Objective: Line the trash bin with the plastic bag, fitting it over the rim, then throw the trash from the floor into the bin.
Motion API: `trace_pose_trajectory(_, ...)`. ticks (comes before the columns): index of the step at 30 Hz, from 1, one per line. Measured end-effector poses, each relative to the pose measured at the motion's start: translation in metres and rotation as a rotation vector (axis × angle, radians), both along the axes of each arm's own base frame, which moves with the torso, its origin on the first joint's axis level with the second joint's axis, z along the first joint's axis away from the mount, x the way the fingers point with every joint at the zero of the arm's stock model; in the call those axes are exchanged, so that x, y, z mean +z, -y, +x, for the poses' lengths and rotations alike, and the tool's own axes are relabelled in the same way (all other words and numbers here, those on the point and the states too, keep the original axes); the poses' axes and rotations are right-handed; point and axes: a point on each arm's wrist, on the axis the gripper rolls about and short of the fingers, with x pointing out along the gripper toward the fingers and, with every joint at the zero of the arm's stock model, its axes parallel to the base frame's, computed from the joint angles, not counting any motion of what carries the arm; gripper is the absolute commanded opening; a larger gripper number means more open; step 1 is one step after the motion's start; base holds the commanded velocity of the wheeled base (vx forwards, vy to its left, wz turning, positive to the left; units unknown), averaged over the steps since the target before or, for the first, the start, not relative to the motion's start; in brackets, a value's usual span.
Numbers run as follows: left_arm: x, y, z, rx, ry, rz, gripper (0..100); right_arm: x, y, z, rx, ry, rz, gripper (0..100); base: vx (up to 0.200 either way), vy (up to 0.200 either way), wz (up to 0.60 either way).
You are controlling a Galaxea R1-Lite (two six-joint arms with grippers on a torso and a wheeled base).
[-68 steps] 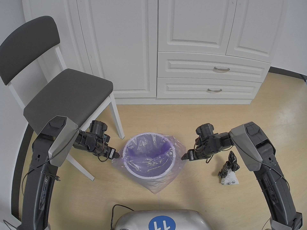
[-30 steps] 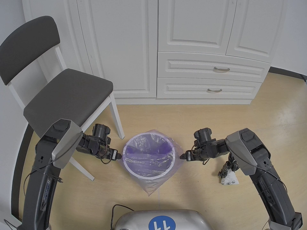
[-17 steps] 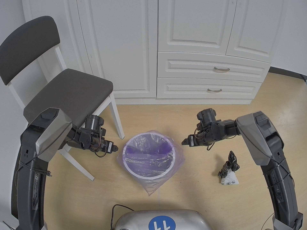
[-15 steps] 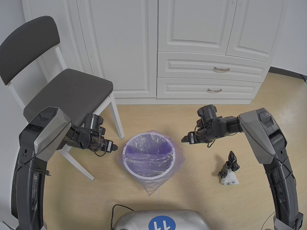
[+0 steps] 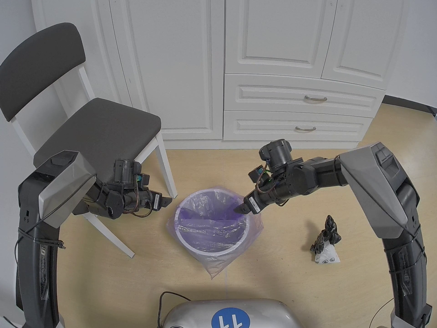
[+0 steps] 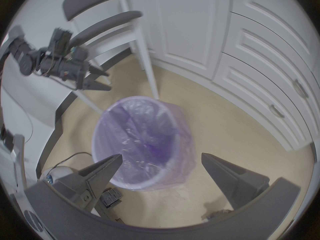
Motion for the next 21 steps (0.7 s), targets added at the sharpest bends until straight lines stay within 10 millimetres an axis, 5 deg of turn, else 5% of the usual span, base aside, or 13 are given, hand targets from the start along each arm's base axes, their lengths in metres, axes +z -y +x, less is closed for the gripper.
trace_pose_trajectory(8, -0.001, 0.003, -0.007, -0.02, 0.005, -0.005, 100, -0.026, -0.033, 0.002, 0.145, -0.003, 0.022, 100, 0.0, 0.0, 0.0)
trace_pose_trajectory(21, 0.001, 0.0, -0.006, -0.016, 0.011, -0.006, 100, -0.082, -0.038, 0.017, 0.265, -0.053, 0.137, 100, 0.0, 0.0, 0.0)
